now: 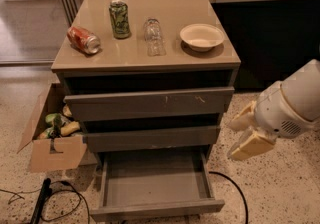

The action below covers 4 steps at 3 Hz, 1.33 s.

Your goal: Close bottom drawer

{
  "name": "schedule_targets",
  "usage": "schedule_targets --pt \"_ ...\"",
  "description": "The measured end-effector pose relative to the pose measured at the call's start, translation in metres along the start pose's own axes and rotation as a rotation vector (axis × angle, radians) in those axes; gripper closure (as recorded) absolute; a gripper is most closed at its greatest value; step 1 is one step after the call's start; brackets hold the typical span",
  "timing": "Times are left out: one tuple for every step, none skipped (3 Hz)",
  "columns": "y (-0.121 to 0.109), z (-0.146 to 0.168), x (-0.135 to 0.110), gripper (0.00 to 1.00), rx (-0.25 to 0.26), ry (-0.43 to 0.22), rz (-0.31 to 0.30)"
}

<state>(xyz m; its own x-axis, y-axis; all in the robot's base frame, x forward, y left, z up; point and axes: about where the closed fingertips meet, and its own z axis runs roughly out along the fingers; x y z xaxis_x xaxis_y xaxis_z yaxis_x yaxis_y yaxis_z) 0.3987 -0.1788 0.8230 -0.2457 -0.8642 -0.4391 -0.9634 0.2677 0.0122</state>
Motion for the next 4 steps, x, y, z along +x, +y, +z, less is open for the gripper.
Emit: schedule_targets --pt "-0.0079 0.0372 0.0179 0.69 -0.001 -0.065 0.053" --pt "-0.011 0.0396 0.018 0.92 0.008 -0.071 0.056" --pt "-0.011 0.0396 0.018 1.0 0.008 -0.071 0.056" --pt "-0.0113 0.0407 0.0186 1.0 0.008 -0.071 0.059"
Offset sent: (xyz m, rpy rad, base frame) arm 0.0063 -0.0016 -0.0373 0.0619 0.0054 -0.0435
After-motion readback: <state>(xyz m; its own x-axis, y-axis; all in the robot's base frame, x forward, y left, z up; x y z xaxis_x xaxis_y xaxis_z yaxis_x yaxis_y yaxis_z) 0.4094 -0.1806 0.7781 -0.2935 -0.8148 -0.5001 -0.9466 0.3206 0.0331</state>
